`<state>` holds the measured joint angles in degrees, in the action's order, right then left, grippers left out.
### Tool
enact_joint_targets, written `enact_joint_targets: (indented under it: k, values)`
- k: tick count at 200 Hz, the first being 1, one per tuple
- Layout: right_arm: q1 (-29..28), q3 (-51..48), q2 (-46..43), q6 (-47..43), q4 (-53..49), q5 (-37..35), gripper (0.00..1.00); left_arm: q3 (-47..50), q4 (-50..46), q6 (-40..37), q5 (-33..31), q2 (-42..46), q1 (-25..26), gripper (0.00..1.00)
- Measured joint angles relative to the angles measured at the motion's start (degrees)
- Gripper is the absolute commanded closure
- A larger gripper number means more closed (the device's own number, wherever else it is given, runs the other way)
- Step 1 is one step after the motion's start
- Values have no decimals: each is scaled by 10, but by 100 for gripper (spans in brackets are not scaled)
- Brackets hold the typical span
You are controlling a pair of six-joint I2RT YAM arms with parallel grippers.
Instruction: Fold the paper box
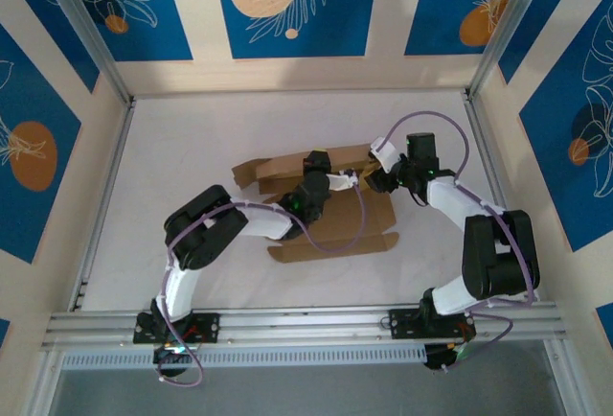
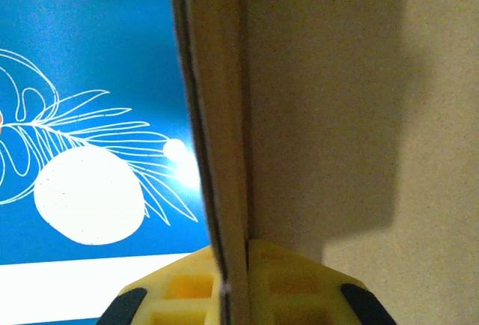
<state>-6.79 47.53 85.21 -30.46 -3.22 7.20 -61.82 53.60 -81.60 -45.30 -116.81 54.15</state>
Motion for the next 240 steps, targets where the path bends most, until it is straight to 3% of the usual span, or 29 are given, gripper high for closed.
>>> enact_joint_targets:
  k: [18,36,81,111,126,146,199,240]
  values:
    - [0,-2,5,9,14,-3,34,12,6,1,3,8,3,100]
    - [0,-2,16,14,33,-6,36,21,5,2,8,16,5,100]
    - [-4,-2,41,26,63,-3,52,27,0,7,12,23,6,100]
    - [-15,-2,41,38,71,-31,76,22,-11,14,1,23,6,100]
    - [-21,-1,41,40,74,-50,82,17,-22,18,-6,23,6,100]
    - [-29,-1,42,51,80,-84,83,9,-40,27,-13,22,6,100]
    - [-57,5,50,74,85,-151,73,-13,-92,63,-19,24,6,100]
    - [-80,22,68,97,89,-213,76,-22,-116,76,-34,26,6,100]
